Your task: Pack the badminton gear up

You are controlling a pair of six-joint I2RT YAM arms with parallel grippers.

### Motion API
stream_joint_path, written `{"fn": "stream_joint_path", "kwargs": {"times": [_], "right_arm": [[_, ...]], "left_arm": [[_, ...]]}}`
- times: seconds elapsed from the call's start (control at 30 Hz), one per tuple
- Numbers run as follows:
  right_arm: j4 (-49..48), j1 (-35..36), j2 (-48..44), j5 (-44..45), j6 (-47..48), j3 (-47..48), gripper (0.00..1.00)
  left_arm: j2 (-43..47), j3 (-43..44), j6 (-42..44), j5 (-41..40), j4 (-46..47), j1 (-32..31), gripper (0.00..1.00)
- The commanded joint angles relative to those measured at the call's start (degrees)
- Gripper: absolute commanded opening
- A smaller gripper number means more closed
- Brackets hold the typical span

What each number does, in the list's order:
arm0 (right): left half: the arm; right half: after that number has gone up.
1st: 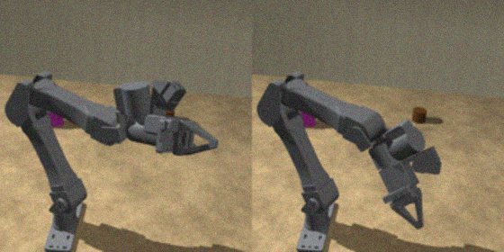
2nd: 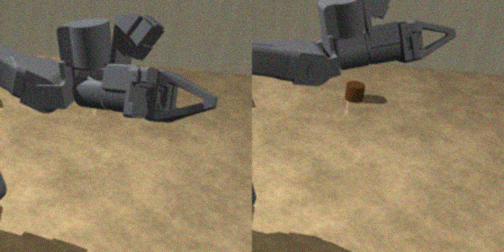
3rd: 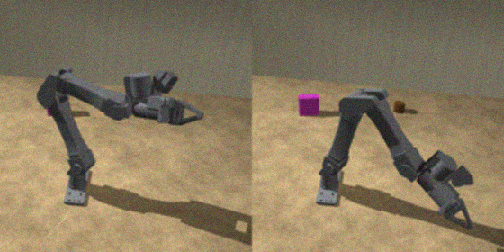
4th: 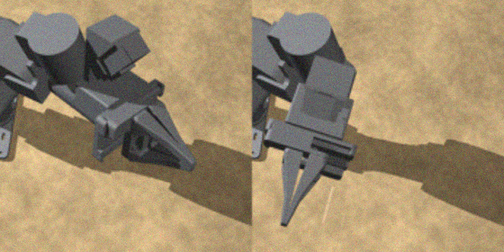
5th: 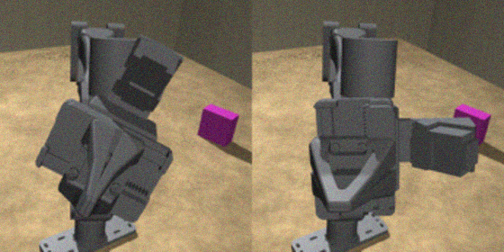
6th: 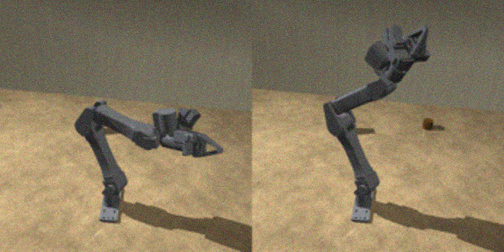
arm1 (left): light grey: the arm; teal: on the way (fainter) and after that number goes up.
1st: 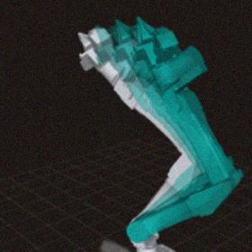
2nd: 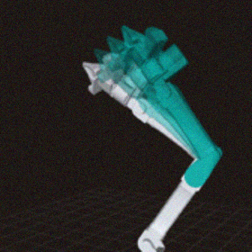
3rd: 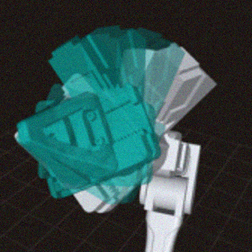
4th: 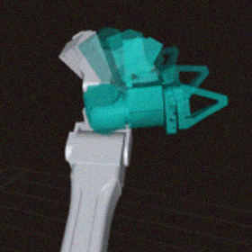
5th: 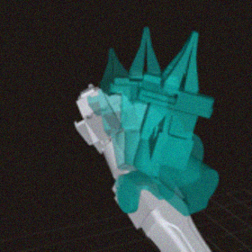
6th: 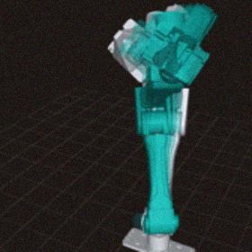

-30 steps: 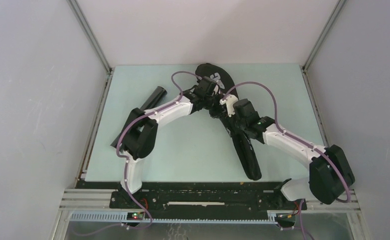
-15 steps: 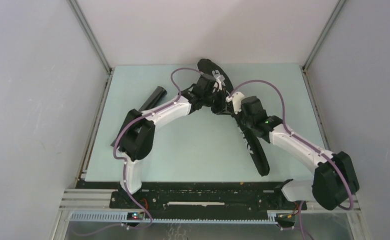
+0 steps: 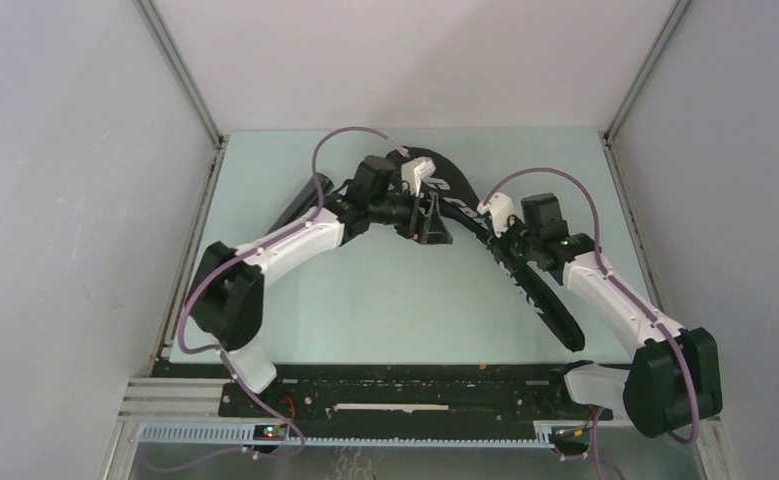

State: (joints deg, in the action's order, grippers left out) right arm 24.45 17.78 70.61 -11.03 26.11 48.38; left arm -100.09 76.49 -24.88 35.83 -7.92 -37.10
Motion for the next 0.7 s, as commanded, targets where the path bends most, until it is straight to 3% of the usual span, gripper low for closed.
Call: {"fn": "stream_joint_path", "kwargs": {"times": [0.0, 0.23, 0.43, 0.53, 0.67], "right_arm": [[3.61, -3.4, -3.62, -15.57, 9.94, 0.88, 0.0], [12.88, -4.55, -4.42, -25.65, 15.98, 2.89, 0.0], [20.54, -6.09, -4.95, -33.31, 17.8, 5.56, 0.0], [24.19, -6.88, -4.35, -37.34, 17.9, 7.75, 0.0], [25.84, -7.39, -4.79, -39.42, 17.93, 8.3, 0.0]], "left_arm": [[10.36, -5.86, 27.23, 2.43, -3.51, 3.23, 0.77], [16.61, -7.33, 72.48, -8.55, -21.68, 9.05, 0.79], [17.41, -10.34, 102.21, -12.7, -30.87, 12.85, 0.78], [17.44, -12.32, 110.76, -15.75, -31.68, 13.36, 0.79], [17.1, -13.71, 113.68, -17.35, -29.98, 13.46, 0.78]]}}
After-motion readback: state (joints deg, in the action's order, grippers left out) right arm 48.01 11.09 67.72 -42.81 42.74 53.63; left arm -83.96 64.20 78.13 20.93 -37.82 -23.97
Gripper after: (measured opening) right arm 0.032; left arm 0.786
